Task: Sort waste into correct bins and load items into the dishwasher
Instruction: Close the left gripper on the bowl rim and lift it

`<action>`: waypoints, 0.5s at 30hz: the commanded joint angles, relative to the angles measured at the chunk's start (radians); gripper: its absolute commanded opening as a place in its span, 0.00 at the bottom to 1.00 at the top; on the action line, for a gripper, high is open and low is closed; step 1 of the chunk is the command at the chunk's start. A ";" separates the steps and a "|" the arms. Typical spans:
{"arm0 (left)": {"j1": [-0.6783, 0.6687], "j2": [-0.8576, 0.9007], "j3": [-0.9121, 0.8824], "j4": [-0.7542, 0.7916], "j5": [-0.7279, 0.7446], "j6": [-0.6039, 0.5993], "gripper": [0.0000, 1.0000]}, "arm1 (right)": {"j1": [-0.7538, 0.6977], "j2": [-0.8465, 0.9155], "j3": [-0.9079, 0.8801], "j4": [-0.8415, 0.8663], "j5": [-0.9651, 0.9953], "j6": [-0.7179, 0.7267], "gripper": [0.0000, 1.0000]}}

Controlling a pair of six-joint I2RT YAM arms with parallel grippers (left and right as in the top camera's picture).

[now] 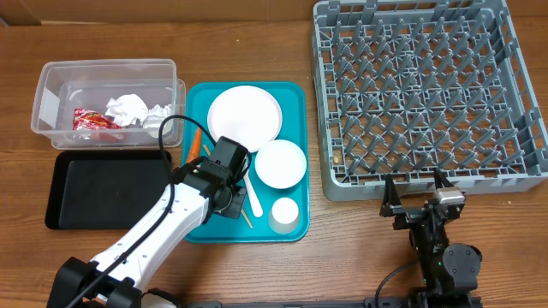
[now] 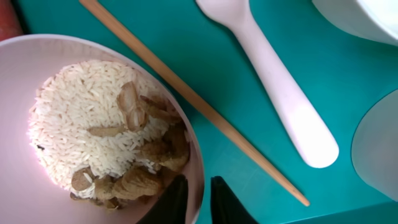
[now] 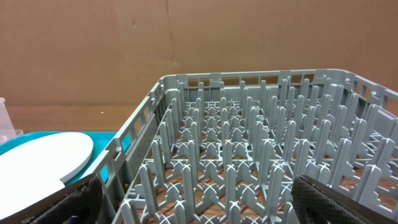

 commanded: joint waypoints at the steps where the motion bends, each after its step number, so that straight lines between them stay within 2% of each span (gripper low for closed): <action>1: 0.003 0.002 -0.032 0.020 0.018 0.000 0.15 | -0.002 -0.010 -0.010 0.007 0.001 -0.004 1.00; 8: 0.003 0.002 -0.080 0.073 0.014 0.000 0.18 | -0.002 -0.010 -0.010 0.007 0.001 -0.004 1.00; 15: 0.004 0.002 -0.079 0.073 -0.023 0.000 0.08 | -0.002 -0.010 -0.010 0.007 0.001 -0.004 1.00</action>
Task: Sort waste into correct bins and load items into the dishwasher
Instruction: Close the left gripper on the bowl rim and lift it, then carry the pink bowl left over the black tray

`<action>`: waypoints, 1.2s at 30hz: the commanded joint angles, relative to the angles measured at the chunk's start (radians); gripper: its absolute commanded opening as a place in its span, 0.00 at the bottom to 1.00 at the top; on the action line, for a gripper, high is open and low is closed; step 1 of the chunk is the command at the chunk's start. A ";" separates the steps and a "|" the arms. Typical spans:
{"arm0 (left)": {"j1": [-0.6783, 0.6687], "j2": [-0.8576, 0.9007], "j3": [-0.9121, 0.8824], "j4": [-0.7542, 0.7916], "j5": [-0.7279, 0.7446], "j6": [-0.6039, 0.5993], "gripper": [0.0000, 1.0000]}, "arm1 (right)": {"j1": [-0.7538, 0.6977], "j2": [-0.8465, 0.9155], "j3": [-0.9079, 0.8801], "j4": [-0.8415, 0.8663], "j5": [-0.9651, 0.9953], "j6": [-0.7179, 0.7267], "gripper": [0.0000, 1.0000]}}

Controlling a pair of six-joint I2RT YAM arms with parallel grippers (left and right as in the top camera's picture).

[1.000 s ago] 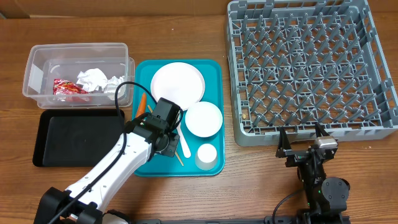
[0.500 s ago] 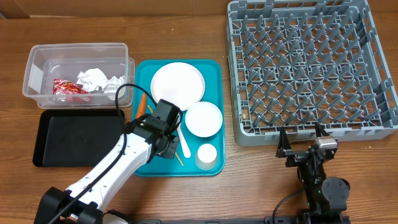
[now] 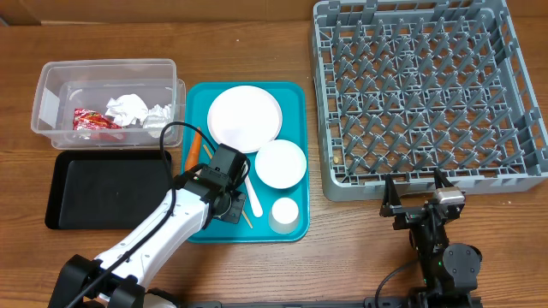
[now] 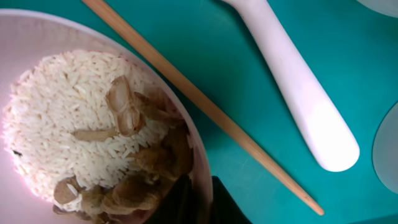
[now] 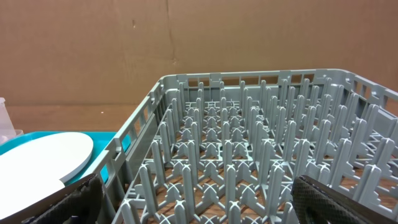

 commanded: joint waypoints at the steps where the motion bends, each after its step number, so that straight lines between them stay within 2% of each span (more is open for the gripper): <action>1: 0.004 0.002 -0.005 0.000 -0.033 -0.001 0.06 | -0.002 -0.010 -0.010 0.008 0.001 -0.003 1.00; 11: 0.005 0.002 0.102 -0.060 -0.043 -0.001 0.04 | -0.002 -0.010 -0.010 0.008 0.001 -0.003 1.00; 30: 0.008 0.002 0.383 -0.270 -0.042 -0.001 0.04 | -0.002 -0.010 -0.010 0.008 0.001 -0.003 1.00; 36: 0.045 0.001 0.438 -0.317 -0.042 -0.001 0.04 | -0.002 -0.010 -0.010 0.008 0.001 -0.003 1.00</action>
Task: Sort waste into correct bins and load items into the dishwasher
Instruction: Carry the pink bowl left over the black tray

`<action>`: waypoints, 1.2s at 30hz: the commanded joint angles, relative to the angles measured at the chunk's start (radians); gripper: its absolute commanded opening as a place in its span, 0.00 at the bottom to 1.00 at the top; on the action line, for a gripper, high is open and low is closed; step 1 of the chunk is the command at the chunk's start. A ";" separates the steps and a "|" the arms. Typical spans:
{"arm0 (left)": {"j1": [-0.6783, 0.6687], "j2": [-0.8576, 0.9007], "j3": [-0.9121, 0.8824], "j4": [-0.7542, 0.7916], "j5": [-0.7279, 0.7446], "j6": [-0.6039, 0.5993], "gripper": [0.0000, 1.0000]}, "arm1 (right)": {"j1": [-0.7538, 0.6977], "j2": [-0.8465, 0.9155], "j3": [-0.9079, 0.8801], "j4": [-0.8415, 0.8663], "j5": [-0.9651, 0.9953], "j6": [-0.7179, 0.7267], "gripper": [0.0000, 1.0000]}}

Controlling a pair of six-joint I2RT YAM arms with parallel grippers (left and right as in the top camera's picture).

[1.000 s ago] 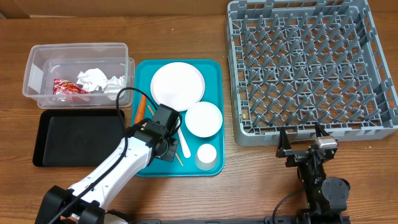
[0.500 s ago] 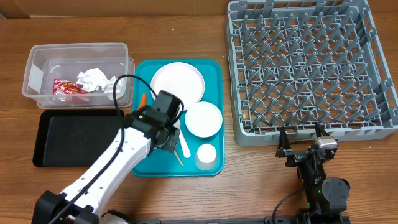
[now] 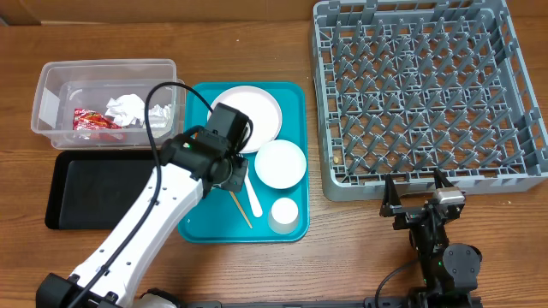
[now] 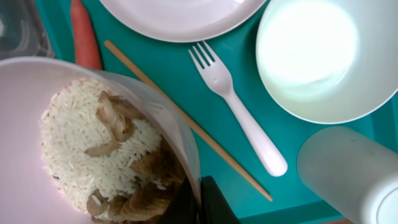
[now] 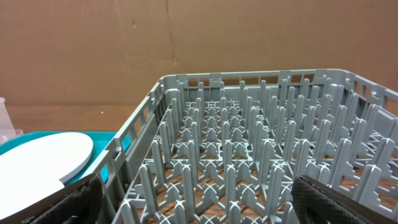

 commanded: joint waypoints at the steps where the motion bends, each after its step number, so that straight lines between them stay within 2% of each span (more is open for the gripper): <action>1: 0.039 0.001 0.051 -0.021 -0.016 -0.003 0.04 | -0.002 -0.010 -0.010 0.008 0.001 -0.004 1.00; 7: 0.171 -0.002 0.066 -0.023 0.100 0.002 0.04 | -0.002 -0.010 -0.010 0.008 0.001 -0.004 1.00; 12: 0.285 -0.002 0.066 -0.021 0.121 0.006 0.04 | -0.002 -0.010 -0.010 0.008 0.001 -0.004 1.00; 23: 0.569 -0.003 0.066 0.003 0.323 0.130 0.04 | -0.002 -0.010 -0.010 0.008 0.001 -0.004 1.00; 29: 0.746 -0.003 0.066 0.016 0.423 0.141 0.05 | -0.002 -0.010 -0.010 0.008 0.001 -0.004 1.00; 36: 0.892 -0.003 0.062 0.035 0.510 0.132 0.04 | -0.002 -0.010 -0.010 0.008 0.001 -0.004 1.00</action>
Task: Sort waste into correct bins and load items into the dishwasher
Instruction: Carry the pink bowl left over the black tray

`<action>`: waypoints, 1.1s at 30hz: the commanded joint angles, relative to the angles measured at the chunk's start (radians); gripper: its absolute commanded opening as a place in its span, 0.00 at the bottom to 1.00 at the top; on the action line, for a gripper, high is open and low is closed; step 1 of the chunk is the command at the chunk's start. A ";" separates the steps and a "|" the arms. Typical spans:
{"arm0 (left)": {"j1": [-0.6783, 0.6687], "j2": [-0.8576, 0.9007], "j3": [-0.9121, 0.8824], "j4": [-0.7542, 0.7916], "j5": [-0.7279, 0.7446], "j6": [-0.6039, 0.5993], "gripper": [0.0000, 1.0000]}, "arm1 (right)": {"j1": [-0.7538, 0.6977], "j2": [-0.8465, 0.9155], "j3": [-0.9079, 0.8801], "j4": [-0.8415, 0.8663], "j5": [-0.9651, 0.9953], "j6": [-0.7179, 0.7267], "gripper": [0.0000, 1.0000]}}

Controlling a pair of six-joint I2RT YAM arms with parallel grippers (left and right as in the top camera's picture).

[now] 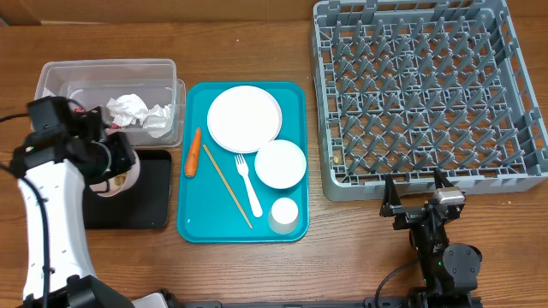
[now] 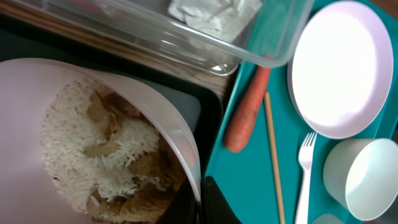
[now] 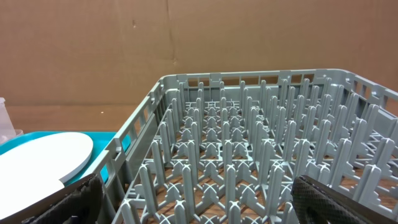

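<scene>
A pink bowl of rice and brown food scraps (image 2: 93, 143) hangs over the black tray (image 1: 150, 201) at the left. My left gripper (image 2: 200, 190) is shut on the bowl's right rim; in the overhead view the bowl (image 1: 116, 181) peeks out under the left gripper (image 1: 120, 162). On the teal tray (image 1: 295, 103) lie a white plate (image 1: 244, 118), a white bowl (image 1: 280, 162), a cup (image 1: 284, 212), a fork (image 1: 248, 184), a chopstick (image 1: 227, 186) and a carrot (image 1: 193, 151). My right gripper (image 1: 419, 198) rests open in front of the grey dish rack (image 1: 428, 90).
A clear plastic bin (image 1: 107, 98) holding crumpled paper and a red wrapper stands just behind the black tray. The dish rack (image 3: 249, 162) fills the right wrist view, with the plate's edge (image 3: 43, 155) at its left. Bare wooden table lies along the front.
My left gripper, still shut on the rice bowl, has moved from above the teal tray leftward to above the black tray. The right arm has not moved.
The rice bowl stood on the teal tray with my left fingers astride its rim. They sat lower on the rim a moment later. Then the bowl hung above the teal tray in my grip, and now it is over the black tray.
</scene>
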 commanded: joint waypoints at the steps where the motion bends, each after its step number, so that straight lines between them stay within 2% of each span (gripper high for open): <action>1: 0.068 -0.003 0.024 0.027 0.101 0.020 0.04 | -0.002 -0.010 -0.010 0.008 0.001 -0.004 1.00; 10: 0.218 -0.003 0.018 0.064 0.174 0.015 0.04 | -0.002 -0.010 -0.010 0.008 0.001 -0.004 1.00; 18: 0.224 -0.003 -0.110 0.224 0.179 0.047 0.04 | -0.002 -0.010 -0.010 0.008 0.001 -0.004 1.00; 24: 0.234 -0.002 -0.209 0.338 0.283 0.048 0.04 | -0.002 -0.010 -0.010 0.008 0.001 -0.004 1.00; 33: 0.297 -0.002 -0.215 0.330 0.694 0.171 0.04 | -0.002 -0.010 -0.010 0.008 0.001 -0.004 1.00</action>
